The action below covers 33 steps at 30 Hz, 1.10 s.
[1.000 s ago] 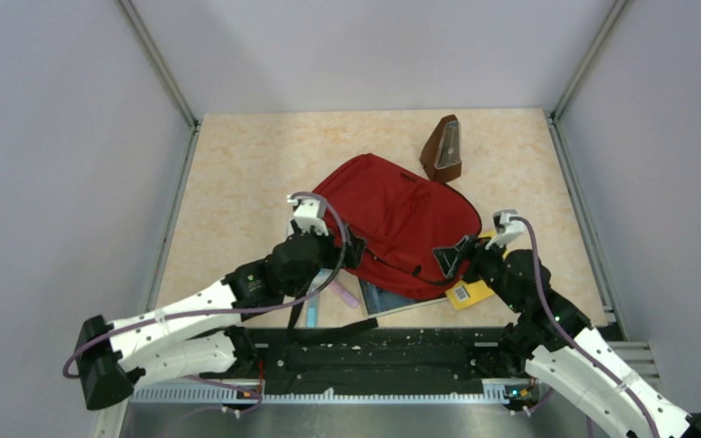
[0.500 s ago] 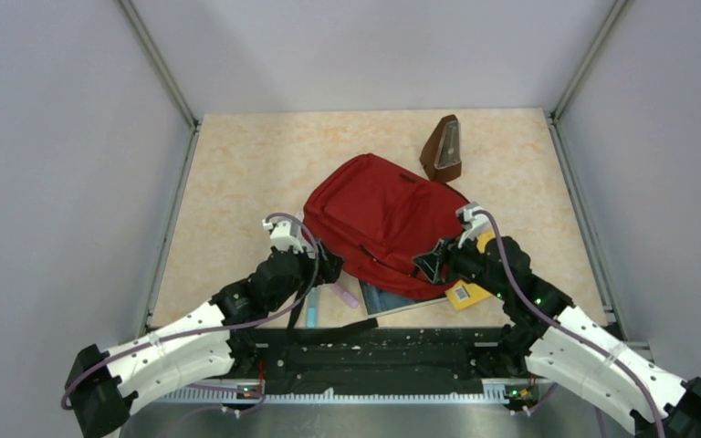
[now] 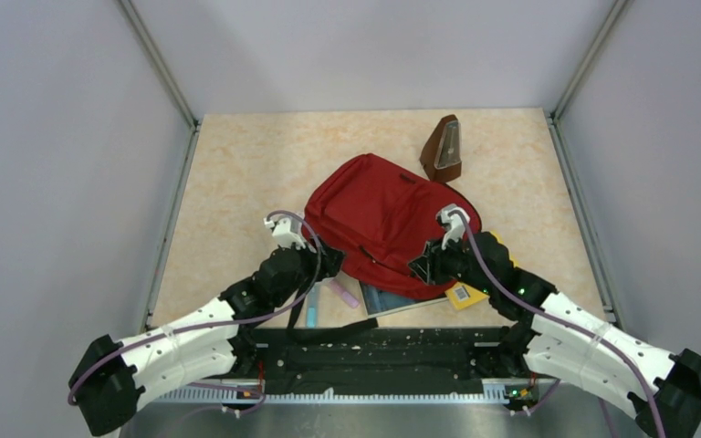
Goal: Pack the student bag
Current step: Unzip the student bag at the center of the board.
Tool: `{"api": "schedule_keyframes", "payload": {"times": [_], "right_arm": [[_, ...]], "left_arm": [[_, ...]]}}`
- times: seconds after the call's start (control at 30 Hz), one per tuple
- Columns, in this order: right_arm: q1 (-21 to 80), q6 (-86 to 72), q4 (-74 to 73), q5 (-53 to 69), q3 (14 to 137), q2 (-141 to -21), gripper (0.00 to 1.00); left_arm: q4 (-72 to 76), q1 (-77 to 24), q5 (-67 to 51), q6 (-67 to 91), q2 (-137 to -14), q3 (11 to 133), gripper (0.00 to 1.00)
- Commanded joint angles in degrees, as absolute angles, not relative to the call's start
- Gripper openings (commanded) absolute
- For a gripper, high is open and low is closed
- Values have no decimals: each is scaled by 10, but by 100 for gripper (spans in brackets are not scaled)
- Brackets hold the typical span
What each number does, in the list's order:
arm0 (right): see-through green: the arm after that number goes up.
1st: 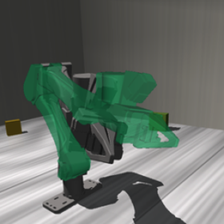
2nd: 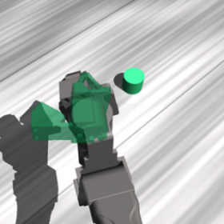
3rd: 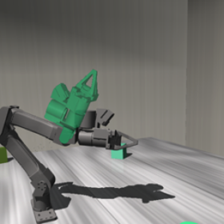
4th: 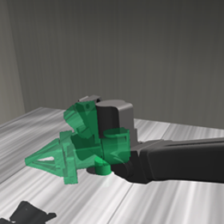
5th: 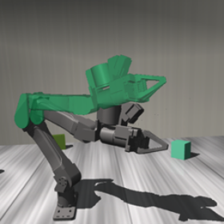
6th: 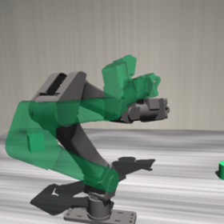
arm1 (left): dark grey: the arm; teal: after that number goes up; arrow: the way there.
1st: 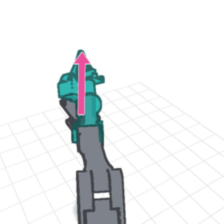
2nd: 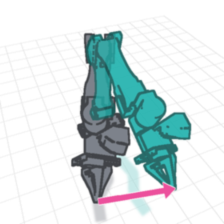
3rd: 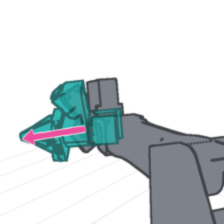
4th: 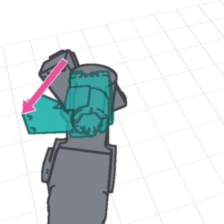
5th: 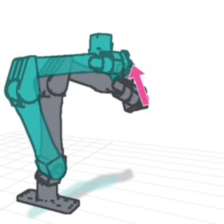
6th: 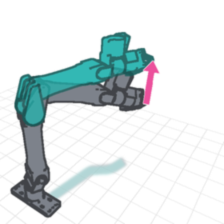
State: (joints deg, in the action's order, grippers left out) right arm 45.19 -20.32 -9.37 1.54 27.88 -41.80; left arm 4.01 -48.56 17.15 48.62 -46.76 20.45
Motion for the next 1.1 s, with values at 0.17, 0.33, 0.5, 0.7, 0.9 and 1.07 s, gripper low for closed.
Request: {"api": "schedule_keyframes", "payload": {"times": [0.17, 0.33, 0.5, 0.7, 0.9, 1.07], "right_arm": [[473, -187, -73, -16, 300, -441, 34], [475, -185, -70, -30, 297, -448, 25], [478, -190, -66, -43, 300, -435, 0], [477, -198, -60, -70, 292, -388, 0], [477, -202, -71, -99, 284, -324, 0], [477, -203, -85, -132, 280, -266, 0]], "left_arm": [[100, -472, 169, 505, -485, 185, 64], [112, -469, 167, 512, -494, 175, 58], [124, -464, 177, 501, -495, 174, 35], [120, -451, 181, 462, -491, 203, 1], [104, -426, 185, 392, -493, 272, 0], [79, -369, 162, 341, -522, 331, 0]]}}
